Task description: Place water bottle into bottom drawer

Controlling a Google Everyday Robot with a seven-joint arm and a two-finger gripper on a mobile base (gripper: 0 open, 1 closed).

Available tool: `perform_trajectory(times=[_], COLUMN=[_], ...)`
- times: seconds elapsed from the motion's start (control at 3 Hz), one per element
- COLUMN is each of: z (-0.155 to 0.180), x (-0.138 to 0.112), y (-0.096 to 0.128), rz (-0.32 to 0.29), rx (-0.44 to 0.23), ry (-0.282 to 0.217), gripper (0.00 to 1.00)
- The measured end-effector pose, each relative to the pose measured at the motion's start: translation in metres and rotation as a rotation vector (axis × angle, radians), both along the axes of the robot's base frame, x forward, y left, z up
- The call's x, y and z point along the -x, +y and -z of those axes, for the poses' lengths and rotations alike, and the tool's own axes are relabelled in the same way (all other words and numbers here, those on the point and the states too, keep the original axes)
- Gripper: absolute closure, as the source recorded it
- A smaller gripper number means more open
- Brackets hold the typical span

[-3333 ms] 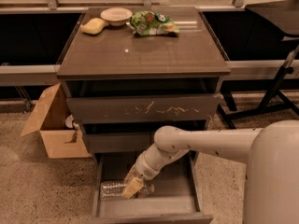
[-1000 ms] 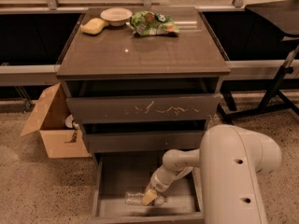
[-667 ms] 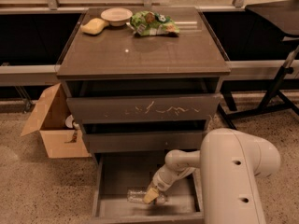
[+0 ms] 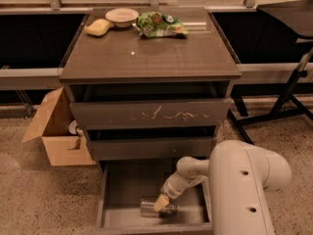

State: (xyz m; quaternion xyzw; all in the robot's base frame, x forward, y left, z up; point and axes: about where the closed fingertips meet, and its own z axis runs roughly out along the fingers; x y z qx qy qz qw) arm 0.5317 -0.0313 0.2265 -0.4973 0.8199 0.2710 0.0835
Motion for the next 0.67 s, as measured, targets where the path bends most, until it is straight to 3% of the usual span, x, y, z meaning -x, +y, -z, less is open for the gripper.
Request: perform_trajectory(times=[0.33,0.67], z=[0.001,-0.014], x=[0.000,0.013], y=[-0.004,-0.021], rz=[0.008,0.022], rx=[-0.001,-0.052], ry=[0.001,-0.016], gripper=[0.00,0.00])
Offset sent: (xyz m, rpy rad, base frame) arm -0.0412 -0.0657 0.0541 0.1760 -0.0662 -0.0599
